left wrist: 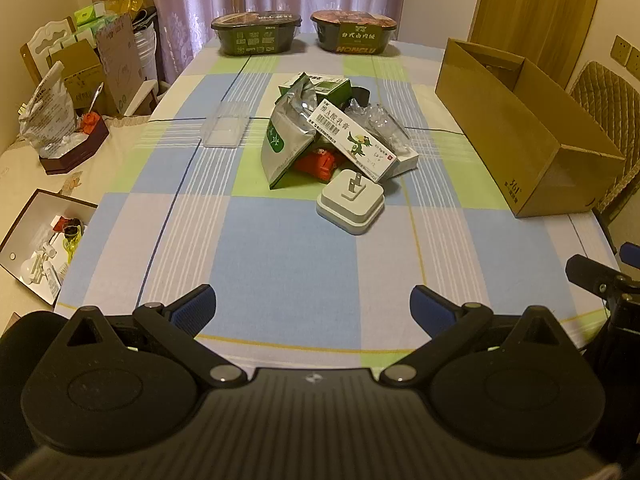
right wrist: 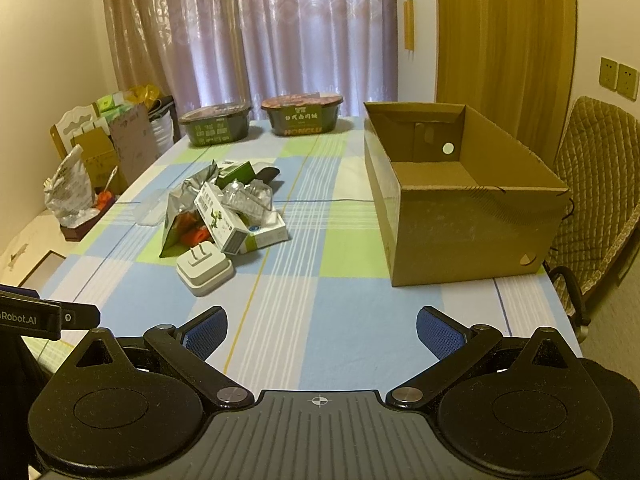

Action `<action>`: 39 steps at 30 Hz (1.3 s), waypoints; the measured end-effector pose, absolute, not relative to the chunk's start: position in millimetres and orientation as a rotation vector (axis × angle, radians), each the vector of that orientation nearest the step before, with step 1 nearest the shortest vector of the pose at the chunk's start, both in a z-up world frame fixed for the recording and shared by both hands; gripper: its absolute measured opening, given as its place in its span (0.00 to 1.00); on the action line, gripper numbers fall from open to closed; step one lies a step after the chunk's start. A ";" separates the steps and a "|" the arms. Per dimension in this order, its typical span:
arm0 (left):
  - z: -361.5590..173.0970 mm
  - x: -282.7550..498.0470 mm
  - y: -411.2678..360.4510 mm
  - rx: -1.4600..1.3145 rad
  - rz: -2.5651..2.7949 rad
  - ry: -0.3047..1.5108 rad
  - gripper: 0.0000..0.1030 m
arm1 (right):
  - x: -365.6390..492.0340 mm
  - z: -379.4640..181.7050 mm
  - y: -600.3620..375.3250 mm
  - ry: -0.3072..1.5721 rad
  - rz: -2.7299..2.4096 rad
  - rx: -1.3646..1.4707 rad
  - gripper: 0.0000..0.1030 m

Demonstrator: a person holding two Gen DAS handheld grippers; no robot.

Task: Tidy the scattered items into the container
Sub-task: 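Move both tools toward the pile of items on the table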

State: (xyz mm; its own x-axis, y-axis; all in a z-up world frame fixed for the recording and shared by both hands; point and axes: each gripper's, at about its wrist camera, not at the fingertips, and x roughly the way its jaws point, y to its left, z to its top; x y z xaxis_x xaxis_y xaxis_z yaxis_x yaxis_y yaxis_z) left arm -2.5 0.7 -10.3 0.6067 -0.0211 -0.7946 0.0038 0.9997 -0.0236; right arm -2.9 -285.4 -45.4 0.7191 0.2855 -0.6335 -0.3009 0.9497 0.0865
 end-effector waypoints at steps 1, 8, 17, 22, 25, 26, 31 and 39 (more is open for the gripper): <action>-10.2 -2.4 0.5 -0.020 -0.014 0.919 0.99 | -2.7 -45.3 -285.5 0.696 0.324 -0.023 1.00; -10.9 -2.3 -0.7 -0.022 -0.013 0.922 0.99 | -2.6 -46.4 -285.4 0.698 0.324 -0.025 1.00; -11.9 -2.7 0.0 -0.028 -0.012 0.921 0.99 | -2.4 -46.8 -285.2 0.700 0.324 -0.026 1.00; -12.0 -2.6 0.7 -0.030 -0.012 0.922 0.99 | -2.4 -46.9 -285.1 0.700 0.324 -0.025 1.00; -11.8 -2.0 3.0 -0.041 -0.015 0.922 0.99 | -0.7 -46.9 -285.7 0.707 0.329 -0.009 1.00; -11.1 -1.0 4.2 -0.047 -0.016 0.922 0.99 | 0.5 -46.3 -286.4 0.709 0.331 0.001 1.00; -5.4 8.5 12.0 -0.054 -0.015 0.919 0.99 | 5.6 -34.6 -286.9 0.657 0.370 0.034 1.00; 3.7 38.4 22.8 -0.028 -0.027 0.914 0.99 | 31.7 -25.3 -261.3 0.649 0.499 -0.009 1.00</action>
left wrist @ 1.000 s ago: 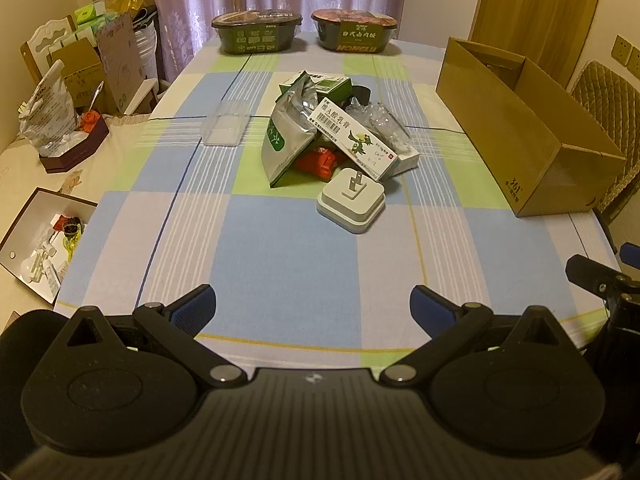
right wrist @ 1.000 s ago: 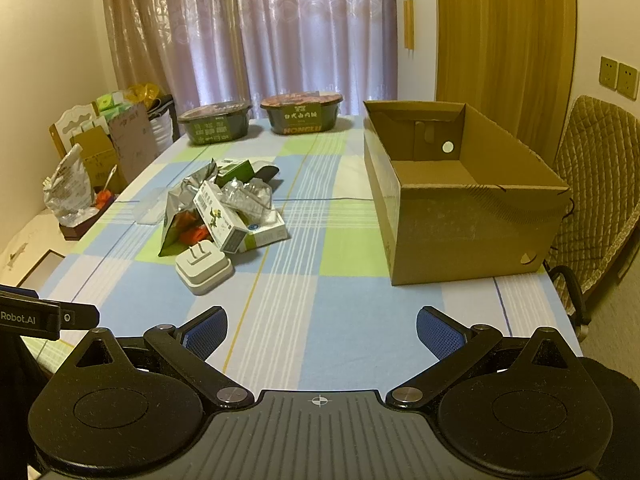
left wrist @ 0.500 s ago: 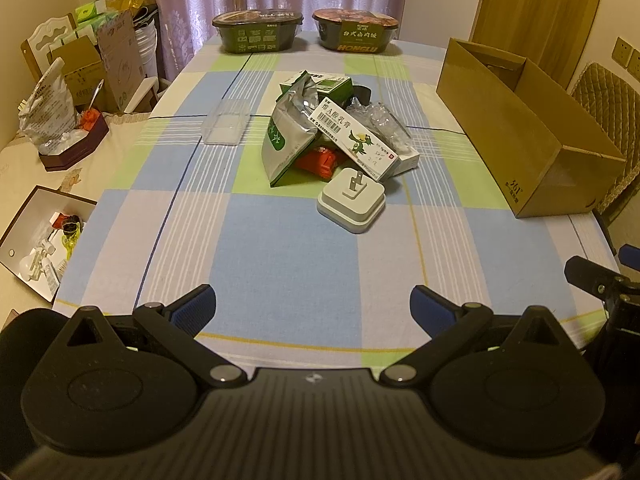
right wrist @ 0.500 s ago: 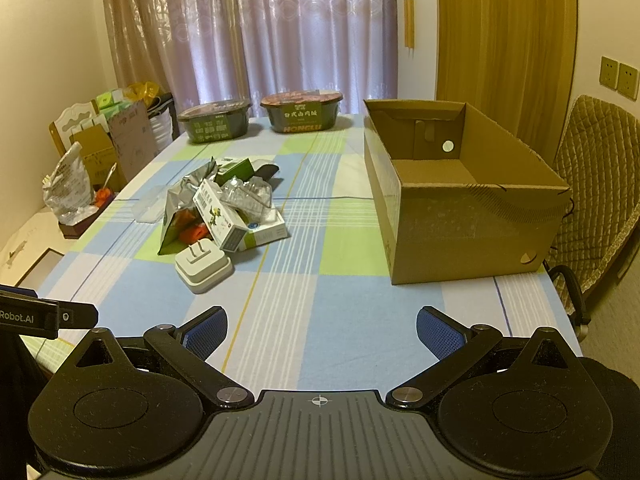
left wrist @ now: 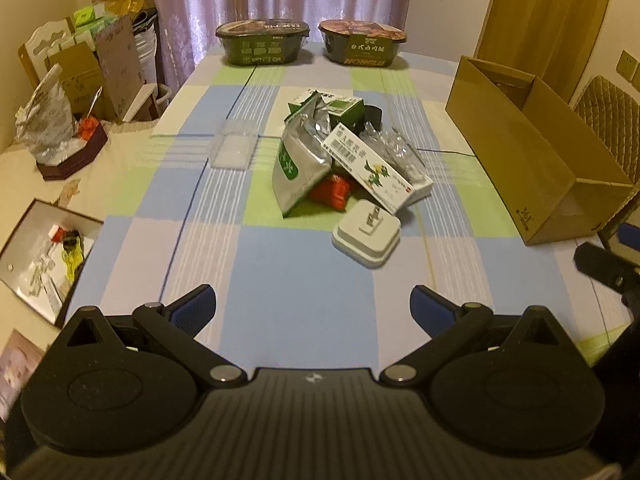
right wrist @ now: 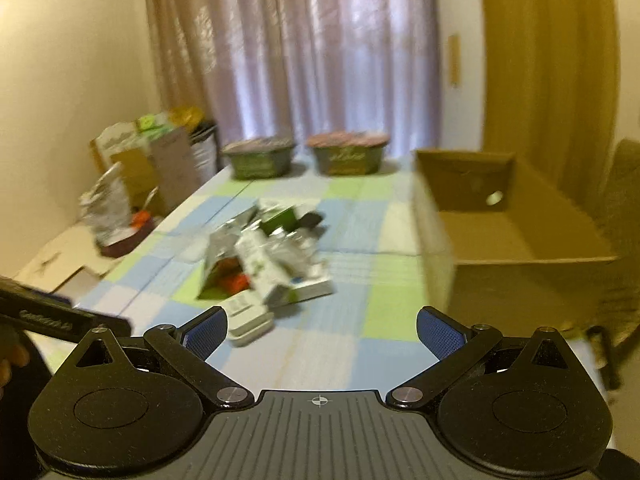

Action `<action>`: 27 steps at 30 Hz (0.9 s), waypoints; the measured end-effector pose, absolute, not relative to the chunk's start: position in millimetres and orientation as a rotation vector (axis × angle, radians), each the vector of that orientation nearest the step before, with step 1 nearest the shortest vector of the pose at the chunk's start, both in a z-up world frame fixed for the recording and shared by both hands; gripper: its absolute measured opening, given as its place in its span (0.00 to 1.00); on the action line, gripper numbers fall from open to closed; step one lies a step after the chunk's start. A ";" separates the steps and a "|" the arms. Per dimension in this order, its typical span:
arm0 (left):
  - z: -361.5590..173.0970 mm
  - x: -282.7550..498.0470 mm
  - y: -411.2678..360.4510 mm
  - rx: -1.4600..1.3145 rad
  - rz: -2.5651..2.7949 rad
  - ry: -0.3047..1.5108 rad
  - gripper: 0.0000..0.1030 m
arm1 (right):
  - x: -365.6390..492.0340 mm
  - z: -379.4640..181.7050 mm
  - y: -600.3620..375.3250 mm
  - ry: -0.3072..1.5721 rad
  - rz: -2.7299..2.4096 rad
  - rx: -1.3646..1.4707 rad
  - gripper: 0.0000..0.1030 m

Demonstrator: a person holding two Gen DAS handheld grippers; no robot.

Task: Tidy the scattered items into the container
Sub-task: 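Move both tools toward the pile of items on the table, then grasp the white ointment box with the right tool while the left tool grasps the white plug adapter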

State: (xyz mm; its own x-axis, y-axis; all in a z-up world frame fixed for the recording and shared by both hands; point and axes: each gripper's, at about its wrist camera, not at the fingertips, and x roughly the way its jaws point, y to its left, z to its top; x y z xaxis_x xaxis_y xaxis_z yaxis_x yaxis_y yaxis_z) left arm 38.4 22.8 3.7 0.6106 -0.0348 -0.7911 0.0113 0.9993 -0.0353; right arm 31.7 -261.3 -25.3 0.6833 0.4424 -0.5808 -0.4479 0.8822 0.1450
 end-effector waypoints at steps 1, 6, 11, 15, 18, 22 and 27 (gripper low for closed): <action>4.1 42.2 23.5 -0.020 -0.034 0.907 0.99 | 37.8 -26.0 -258.7 0.670 0.506 0.001 1.00; 0.6 65.8 21.6 0.059 -0.111 0.871 0.99 | 59.5 -30.3 -243.7 0.724 0.499 -0.034 1.00; -13.3 93.6 17.2 0.109 -0.225 0.894 0.99 | 75.7 -37.6 -231.7 0.751 0.535 -0.067 1.00; -35.5 114.3 7.7 0.205 -0.303 0.943 0.99 | 92.3 -42.0 -222.4 0.753 0.554 -0.098 1.00; -54.3 127.4 3.5 0.232 -0.338 0.972 0.98 | 106.9 -45.3 -214.5 0.767 0.562 -0.117 1.00; -71.8 138.1 -3.1 0.263 -0.399 0.940 0.94 | 124.9 -52.3 -200.2 0.763 0.580 -0.177 1.00; -93.8 152.3 -18.0 0.344 -0.476 0.933 0.85 | 147.5 -68.6 -180.3 0.781 0.616 -0.247 0.77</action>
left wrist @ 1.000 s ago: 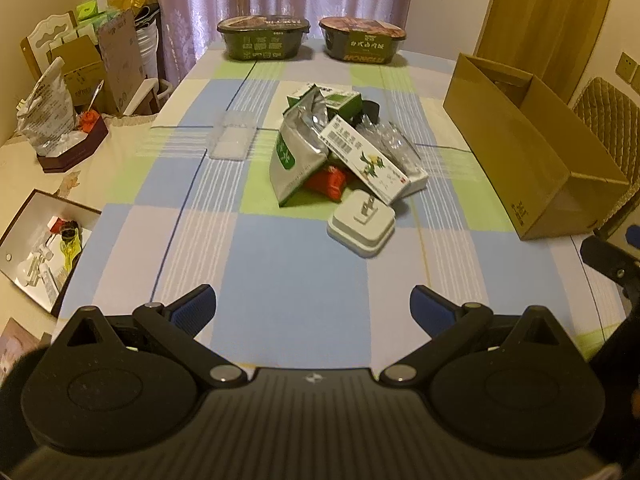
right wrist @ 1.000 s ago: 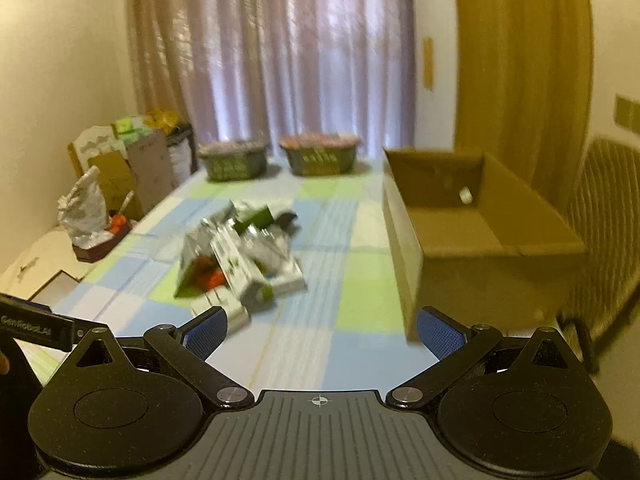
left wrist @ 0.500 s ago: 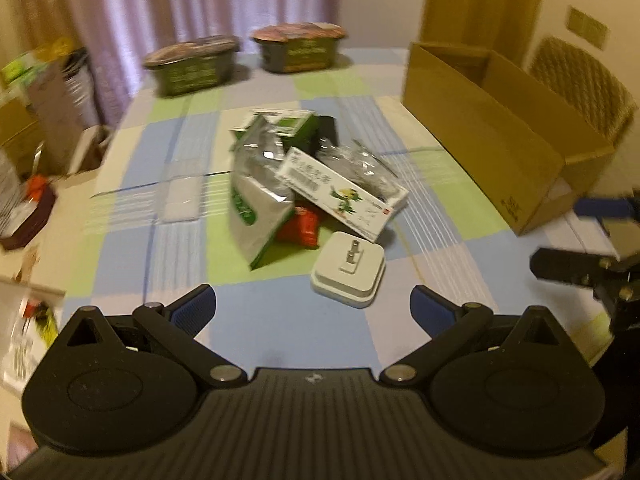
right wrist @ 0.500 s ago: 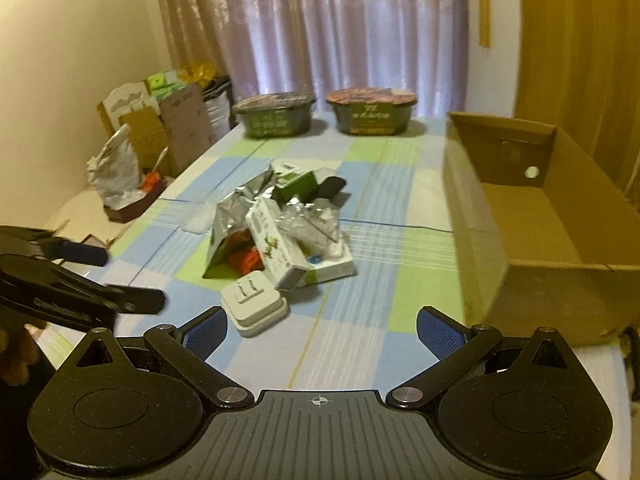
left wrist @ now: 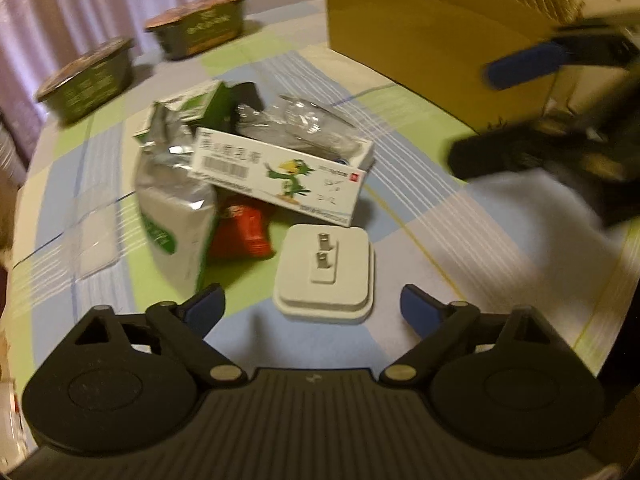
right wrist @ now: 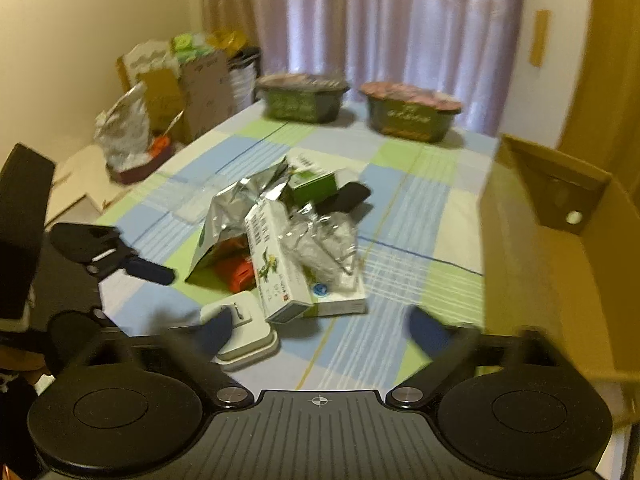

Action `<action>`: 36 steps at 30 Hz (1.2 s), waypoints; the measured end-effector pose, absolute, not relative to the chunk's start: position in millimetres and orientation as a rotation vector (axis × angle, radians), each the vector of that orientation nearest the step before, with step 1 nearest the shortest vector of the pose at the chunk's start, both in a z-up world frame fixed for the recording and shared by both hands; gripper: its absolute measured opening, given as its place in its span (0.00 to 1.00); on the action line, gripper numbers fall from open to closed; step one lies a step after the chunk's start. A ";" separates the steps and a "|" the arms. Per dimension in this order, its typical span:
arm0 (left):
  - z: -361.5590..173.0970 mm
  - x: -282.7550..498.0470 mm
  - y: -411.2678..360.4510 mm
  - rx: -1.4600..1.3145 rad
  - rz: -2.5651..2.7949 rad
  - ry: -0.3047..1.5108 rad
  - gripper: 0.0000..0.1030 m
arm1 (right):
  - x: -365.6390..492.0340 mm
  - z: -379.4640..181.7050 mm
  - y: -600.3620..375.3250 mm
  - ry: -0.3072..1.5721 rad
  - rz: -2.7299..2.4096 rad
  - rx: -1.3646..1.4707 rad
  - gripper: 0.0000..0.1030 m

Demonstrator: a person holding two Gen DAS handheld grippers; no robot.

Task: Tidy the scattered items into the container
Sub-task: 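Grasp the white ointment box with the right tool while the left tool grasps the white plug adapter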

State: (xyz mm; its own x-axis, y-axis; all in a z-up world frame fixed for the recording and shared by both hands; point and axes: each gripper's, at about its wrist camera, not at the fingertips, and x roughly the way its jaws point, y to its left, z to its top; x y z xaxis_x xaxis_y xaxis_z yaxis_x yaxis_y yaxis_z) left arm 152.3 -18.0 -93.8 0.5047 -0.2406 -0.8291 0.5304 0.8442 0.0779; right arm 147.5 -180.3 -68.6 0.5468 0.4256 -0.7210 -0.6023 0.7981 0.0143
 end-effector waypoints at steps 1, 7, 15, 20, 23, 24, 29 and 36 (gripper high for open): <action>-98.0 155.9 -20.3 0.351 -0.488 0.940 0.80 | 151.7 -72.0 -178.2 0.787 0.616 -0.247 0.77; -115.7 173.1 -24.1 0.335 -0.519 0.966 0.59 | 169.7 -85.2 -165.5 0.800 0.658 -0.270 0.77; -103.3 161.0 -1.3 0.338 -0.520 1.007 0.59 | 185.0 -104.2 -137.7 0.838 0.730 -0.340 0.63; -100.4 154.6 12.3 0.396 -0.509 1.004 0.59 | 190.0 -119.3 -113.5 0.862 0.761 -0.379 0.63; -101.4 155.0 17.9 0.391 -0.510 1.000 0.59 | 195.2 -126.5 -100.0 0.864 0.756 -0.404 0.62; -101.9 155.2 18.8 0.391 -0.510 0.999 0.59 | 197.1 -128.9 -95.2 0.862 0.751 -0.417 0.59; -103.8 156.4 20.7 0.388 -0.512 0.995 0.59 | 205.0 -142.1 -76.1 0.848 0.717 -0.490 0.55; -103.6 155.8 16.6 0.414 -0.538 0.962 0.66 | 200.8 -134.1 -93.1 0.914 0.709 -0.436 0.46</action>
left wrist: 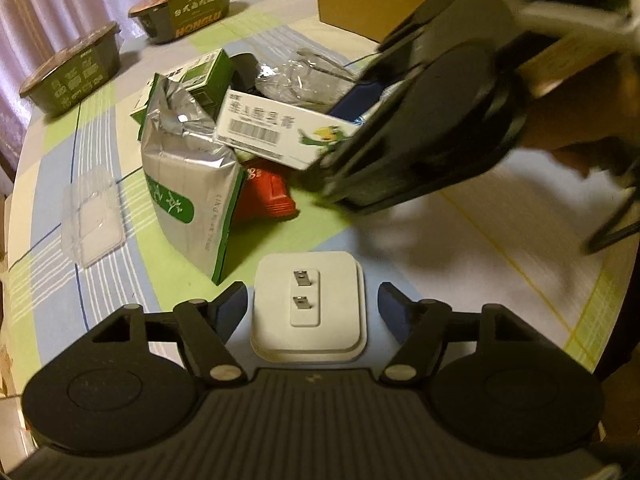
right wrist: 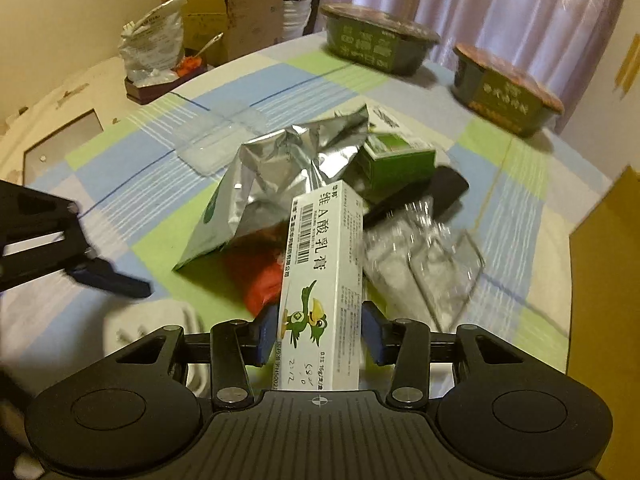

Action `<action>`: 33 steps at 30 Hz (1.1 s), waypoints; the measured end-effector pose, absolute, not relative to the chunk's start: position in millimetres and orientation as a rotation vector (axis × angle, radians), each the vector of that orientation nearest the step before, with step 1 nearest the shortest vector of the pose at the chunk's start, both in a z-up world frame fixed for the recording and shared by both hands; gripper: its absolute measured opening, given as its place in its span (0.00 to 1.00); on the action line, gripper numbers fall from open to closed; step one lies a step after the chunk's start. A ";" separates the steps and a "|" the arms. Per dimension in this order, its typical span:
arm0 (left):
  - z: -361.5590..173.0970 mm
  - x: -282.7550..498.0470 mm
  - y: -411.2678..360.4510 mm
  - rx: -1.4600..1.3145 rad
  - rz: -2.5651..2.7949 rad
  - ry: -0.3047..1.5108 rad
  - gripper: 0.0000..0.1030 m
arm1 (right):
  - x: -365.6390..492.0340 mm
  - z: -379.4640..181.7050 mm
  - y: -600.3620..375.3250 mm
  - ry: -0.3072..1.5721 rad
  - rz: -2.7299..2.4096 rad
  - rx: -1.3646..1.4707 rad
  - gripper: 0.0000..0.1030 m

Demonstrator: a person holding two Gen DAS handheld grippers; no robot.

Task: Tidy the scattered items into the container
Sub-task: 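Lift the ointment box and plug adapter and carry both toward the cardboard box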

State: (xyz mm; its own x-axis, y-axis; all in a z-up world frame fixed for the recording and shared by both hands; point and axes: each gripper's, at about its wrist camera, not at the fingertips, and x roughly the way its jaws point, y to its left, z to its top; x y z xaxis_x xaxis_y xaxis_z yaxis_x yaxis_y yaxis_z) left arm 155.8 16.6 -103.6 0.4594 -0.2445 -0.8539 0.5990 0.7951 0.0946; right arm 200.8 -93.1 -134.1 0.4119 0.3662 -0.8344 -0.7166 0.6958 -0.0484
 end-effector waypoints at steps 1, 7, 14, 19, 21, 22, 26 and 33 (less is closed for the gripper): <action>-104.3 155.7 15.7 0.420 -0.542 0.961 0.66 | 199.0 -131.3 -100.5 0.950 0.705 -0.407 0.46; -107.0 157.4 12.0 0.425 -0.545 0.964 0.66 | 179.5 -133.9 -147.2 1.057 0.634 -0.333 0.46; -105.6 157.5 11.8 0.429 -0.545 0.974 0.66 | 157.5 -144.5 -139.9 0.940 0.661 -0.497 0.59; -103.8 158.9 16.4 0.402 -0.557 0.979 0.65 | 160.6 -147.1 -131.0 0.903 0.730 -0.551 0.59; -103.6 160.6 18.7 0.389 -0.554 0.984 0.65 | 163.8 -146.4 -129.5 0.905 0.746 -0.562 0.59; -104.0 161.6 19.9 0.383 -0.551 0.988 0.65 | 165.1 -146.1 -128.7 0.906 0.751 -0.567 0.59; -108.9 165.7 23.9 0.354 -0.534 1.034 0.59 | 167.7 -148.5 -126.8 0.929 0.771 -0.585 0.51; -98.2 155.6 18.4 0.362 -0.540 1.040 0.58 | 158.5 -142.2 -141.4 0.942 0.729 -0.517 0.27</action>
